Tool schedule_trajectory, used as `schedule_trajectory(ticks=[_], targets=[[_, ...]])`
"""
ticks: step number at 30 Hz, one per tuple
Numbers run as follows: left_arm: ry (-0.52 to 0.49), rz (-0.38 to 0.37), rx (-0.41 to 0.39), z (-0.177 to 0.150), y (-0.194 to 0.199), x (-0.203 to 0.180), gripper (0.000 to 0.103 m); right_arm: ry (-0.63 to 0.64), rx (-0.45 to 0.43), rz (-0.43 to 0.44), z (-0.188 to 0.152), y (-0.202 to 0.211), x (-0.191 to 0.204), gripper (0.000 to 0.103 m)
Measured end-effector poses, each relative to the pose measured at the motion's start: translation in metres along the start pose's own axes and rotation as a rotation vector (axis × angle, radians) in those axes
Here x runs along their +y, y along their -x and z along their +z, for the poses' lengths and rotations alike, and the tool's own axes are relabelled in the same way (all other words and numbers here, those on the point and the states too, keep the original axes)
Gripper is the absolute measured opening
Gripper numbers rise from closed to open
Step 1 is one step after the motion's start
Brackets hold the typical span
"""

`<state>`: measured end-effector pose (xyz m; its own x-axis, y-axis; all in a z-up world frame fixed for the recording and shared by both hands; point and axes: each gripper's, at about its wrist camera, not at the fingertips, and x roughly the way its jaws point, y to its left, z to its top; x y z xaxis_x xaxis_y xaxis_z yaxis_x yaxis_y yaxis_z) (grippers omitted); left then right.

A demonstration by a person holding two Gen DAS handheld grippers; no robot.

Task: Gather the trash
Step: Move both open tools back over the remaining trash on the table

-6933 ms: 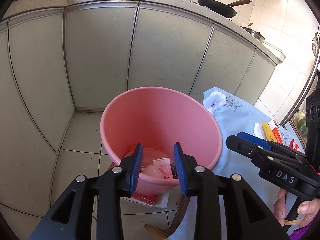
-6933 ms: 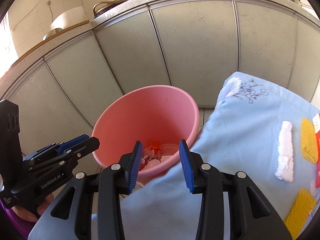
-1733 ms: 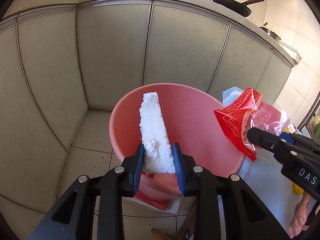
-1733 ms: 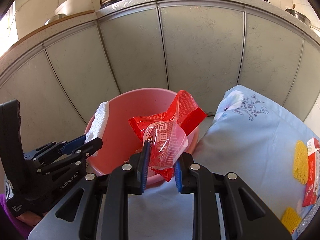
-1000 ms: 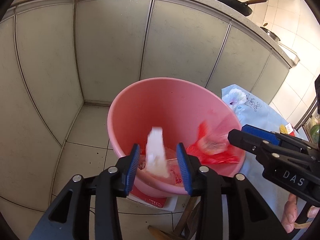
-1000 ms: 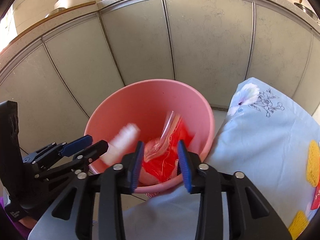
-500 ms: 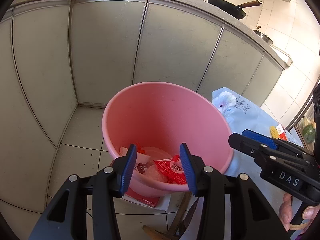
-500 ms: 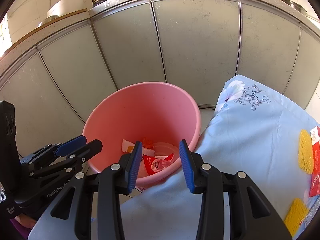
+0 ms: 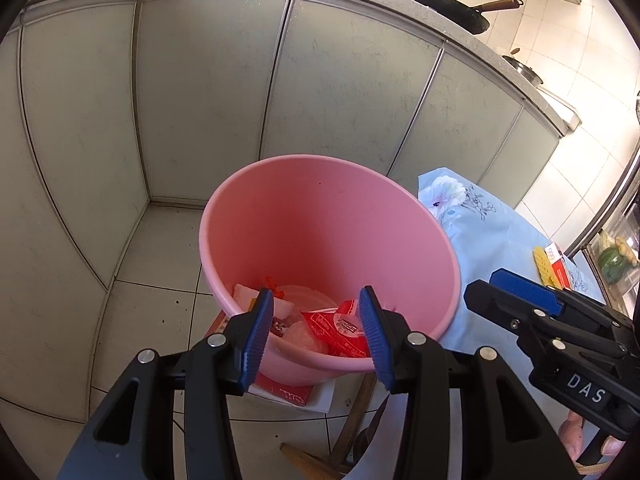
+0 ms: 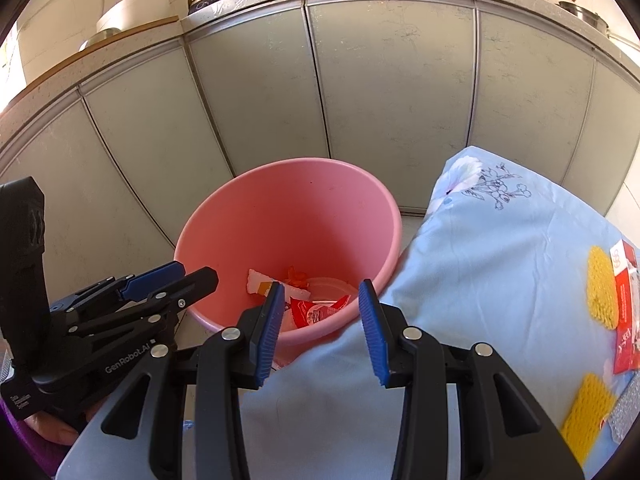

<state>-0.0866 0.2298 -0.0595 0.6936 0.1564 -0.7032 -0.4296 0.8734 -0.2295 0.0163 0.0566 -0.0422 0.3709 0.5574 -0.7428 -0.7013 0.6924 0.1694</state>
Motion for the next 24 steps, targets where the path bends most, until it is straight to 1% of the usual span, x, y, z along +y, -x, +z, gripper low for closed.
schedule_trajectory(ticks=[5,11,19,24], targets=[[-0.003,-0.006,-0.013,0.0,0.006,-0.002,0.044,-0.022,-0.016,-0.009,-0.002,0.01,-0.004,0.039],[0.015,-0.017,-0.009,-0.005,0.014,-0.007,0.044,-0.029,-0.04,-0.019,-0.015,0.029,-0.008,0.039],[0.016,-0.036,-0.056,-0.011,0.036,-0.025,0.044,-0.027,-0.079,-0.056,-0.033,0.064,-0.019,0.039],[0.009,-0.055,-0.062,-0.016,0.044,-0.039,0.044,-0.053,-0.091,-0.079,-0.045,0.082,-0.034,0.039]])
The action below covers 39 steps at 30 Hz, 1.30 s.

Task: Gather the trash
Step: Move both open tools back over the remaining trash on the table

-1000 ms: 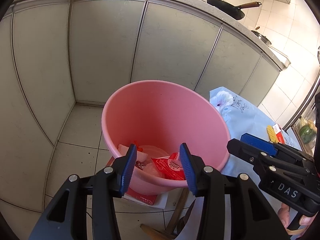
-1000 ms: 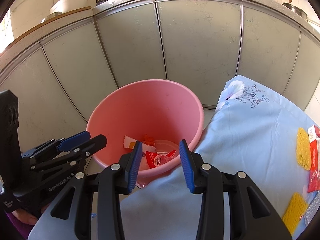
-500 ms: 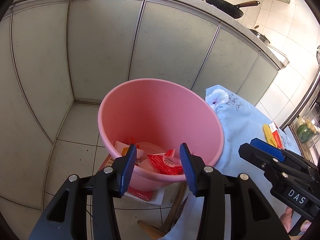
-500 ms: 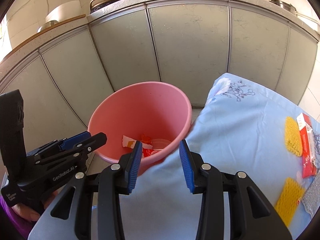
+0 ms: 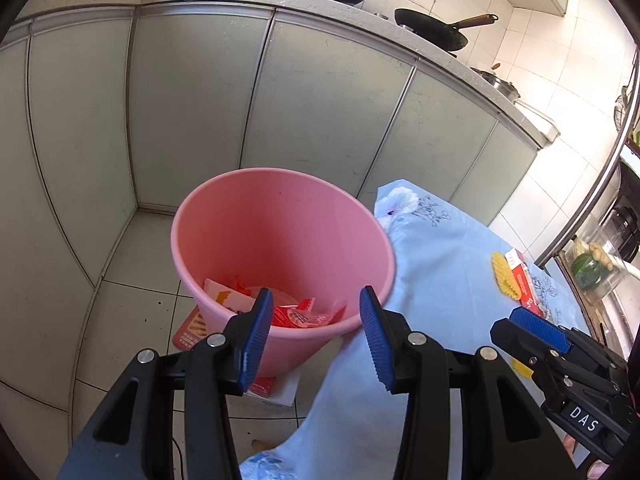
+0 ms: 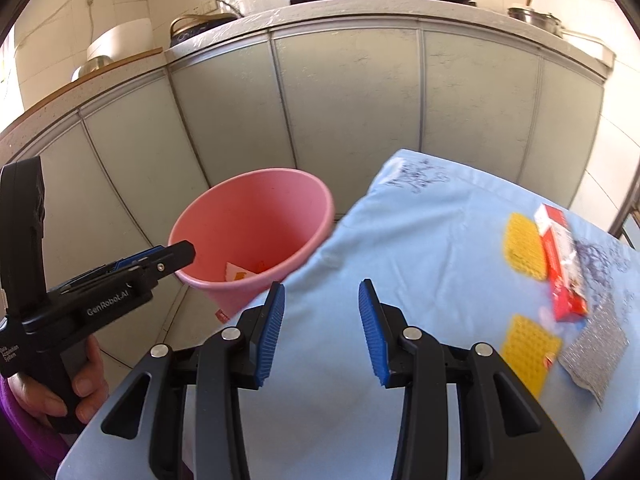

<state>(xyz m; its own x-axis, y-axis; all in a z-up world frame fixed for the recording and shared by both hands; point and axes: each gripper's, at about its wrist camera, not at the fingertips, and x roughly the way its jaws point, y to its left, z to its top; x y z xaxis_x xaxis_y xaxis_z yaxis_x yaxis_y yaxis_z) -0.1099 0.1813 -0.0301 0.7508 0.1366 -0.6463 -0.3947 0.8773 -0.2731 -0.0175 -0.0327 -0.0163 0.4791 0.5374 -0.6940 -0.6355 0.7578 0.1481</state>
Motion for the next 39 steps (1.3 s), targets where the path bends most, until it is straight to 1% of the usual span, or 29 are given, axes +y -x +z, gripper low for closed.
schedule_trajectory(ticks=[5,15,18,23,26,28,33,37,39], targets=[[-0.029,-0.013,-0.02,-0.003,0.011,-0.014,0.044,-0.033,-0.014,-0.023,-0.008,0.015,-0.015,0.039],[-0.053,-0.037,-0.048,0.0,0.023,-0.033,0.044,-0.08,-0.035,-0.057,-0.018,0.035,-0.037,0.039],[-0.067,-0.036,-0.04,0.0,0.022,-0.039,0.044,-0.11,-0.03,-0.061,-0.022,0.036,-0.051,0.039],[-0.119,-0.05,-0.011,-0.003,0.013,-0.059,0.044,-0.156,-0.026,-0.077,-0.03,0.04,-0.076,0.039],[-0.163,-0.077,-0.005,-0.003,0.009,-0.078,0.044,-0.182,-0.042,-0.105,-0.033,0.048,-0.094,0.039],[-0.188,-0.098,0.002,-0.002,0.004,-0.09,0.044,-0.186,-0.062,-0.148,-0.036,0.059,-0.106,0.039],[-0.256,-0.195,0.053,-0.005,-0.011,-0.134,0.044,-0.204,-0.126,-0.275,-0.044,0.09,-0.142,0.039],[-0.314,-0.271,0.114,-0.014,-0.026,-0.173,0.044,-0.263,-0.132,-0.327,-0.057,0.105,-0.173,0.039],[-0.343,-0.303,0.151,-0.02,-0.037,-0.191,0.044,-0.298,-0.125,-0.339,-0.063,0.106,-0.187,0.039]])
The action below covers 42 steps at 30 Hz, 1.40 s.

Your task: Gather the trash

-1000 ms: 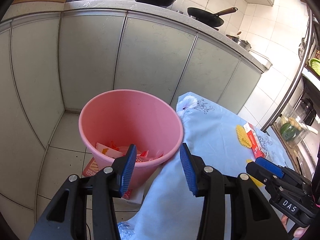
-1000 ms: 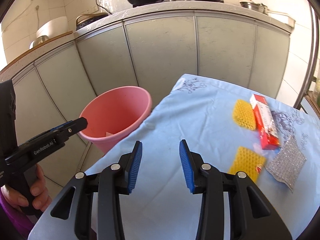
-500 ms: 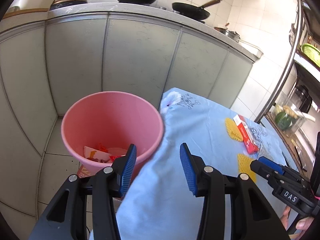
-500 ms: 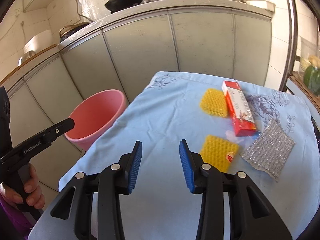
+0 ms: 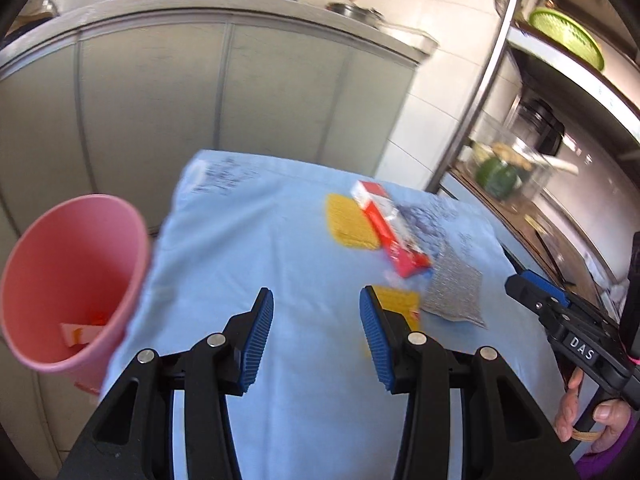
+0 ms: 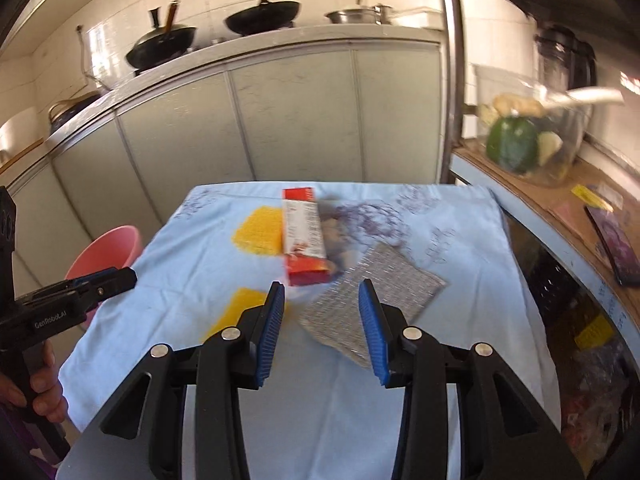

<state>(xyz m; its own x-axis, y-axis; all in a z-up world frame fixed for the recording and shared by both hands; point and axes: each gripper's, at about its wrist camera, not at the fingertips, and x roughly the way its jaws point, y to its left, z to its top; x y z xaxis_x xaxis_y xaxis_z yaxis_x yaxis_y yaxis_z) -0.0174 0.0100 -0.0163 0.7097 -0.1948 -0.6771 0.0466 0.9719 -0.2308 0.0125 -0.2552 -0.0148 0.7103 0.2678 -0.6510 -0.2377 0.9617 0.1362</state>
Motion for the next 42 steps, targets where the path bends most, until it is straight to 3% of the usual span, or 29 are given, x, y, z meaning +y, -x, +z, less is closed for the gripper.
schedule_trajectory(ticks=[11,16,19,24,27,30,32,42], targets=[[-0.087,-0.043,0.199,-0.019,-0.078,-0.047,0.044,-0.102,0.083,-0.021,-0.017,-0.031,-0.036,0.039],[-0.184,-0.024,0.195,-0.032,-0.083,-0.064,0.044,-0.139,0.119,-0.026,-0.021,-0.044,-0.044,0.039],[-0.193,-0.012,0.195,-0.032,-0.082,-0.066,0.043,-0.166,0.141,-0.02,-0.021,-0.049,-0.047,0.039],[-0.178,-0.045,0.174,-0.033,-0.075,-0.063,0.01,-0.202,0.173,0.0,-0.023,-0.053,-0.049,0.039],[-0.197,-0.053,0.16,-0.035,-0.069,-0.066,0.009,-0.209,0.171,0.024,-0.023,-0.047,-0.045,0.039],[-0.19,-0.077,0.157,-0.038,-0.063,-0.064,0.009,-0.125,0.156,0.027,-0.021,-0.036,-0.031,0.039],[-0.191,-0.082,0.15,-0.039,-0.059,-0.063,0.009,-0.061,0.165,0.026,-0.021,-0.033,-0.024,0.049],[-0.156,-0.075,0.159,-0.039,-0.057,-0.055,0.009,0.355,0.265,0.019,-0.021,-0.049,0.0,0.049]])
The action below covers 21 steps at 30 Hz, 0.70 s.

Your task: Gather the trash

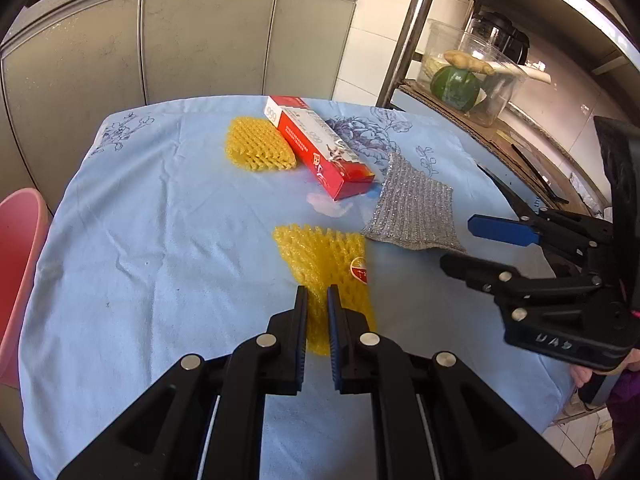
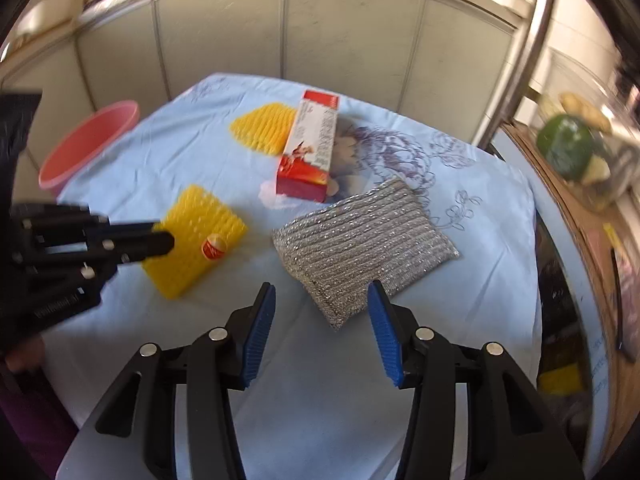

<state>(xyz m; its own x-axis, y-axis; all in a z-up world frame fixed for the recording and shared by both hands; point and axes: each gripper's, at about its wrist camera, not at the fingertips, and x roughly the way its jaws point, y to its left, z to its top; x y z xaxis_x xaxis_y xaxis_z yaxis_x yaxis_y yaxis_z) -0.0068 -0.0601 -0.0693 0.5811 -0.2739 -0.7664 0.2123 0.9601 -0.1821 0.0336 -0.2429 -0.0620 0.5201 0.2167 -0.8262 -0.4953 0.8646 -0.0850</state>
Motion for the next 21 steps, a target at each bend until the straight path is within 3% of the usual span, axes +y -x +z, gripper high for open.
schedule_trajectory(ticks=[4,9,11,16,17,21], targets=[[0.012,0.004,0.006,0.0,-0.001,0.001,0.009,0.09,-0.008,-0.043,0.001,-0.009,0.007,0.049],[0.009,0.008,0.012,0.0,-0.002,0.001,0.009,0.056,-0.008,-0.044,0.003,-0.017,-0.002,0.048],[0.011,0.004,0.009,0.0,-0.002,0.001,0.009,0.044,-0.003,-0.043,0.0,-0.017,-0.005,0.025],[0.012,0.001,0.007,0.0,-0.002,0.001,0.009,0.001,-0.007,-0.033,-0.004,-0.015,-0.007,0.012],[0.011,0.001,0.005,0.0,-0.001,0.001,0.009,-0.015,-0.021,-0.029,-0.004,-0.012,-0.008,0.002],[0.007,0.003,-0.021,0.001,0.006,0.0,0.009,-0.086,-0.076,0.006,-0.001,0.005,-0.014,0.002]])
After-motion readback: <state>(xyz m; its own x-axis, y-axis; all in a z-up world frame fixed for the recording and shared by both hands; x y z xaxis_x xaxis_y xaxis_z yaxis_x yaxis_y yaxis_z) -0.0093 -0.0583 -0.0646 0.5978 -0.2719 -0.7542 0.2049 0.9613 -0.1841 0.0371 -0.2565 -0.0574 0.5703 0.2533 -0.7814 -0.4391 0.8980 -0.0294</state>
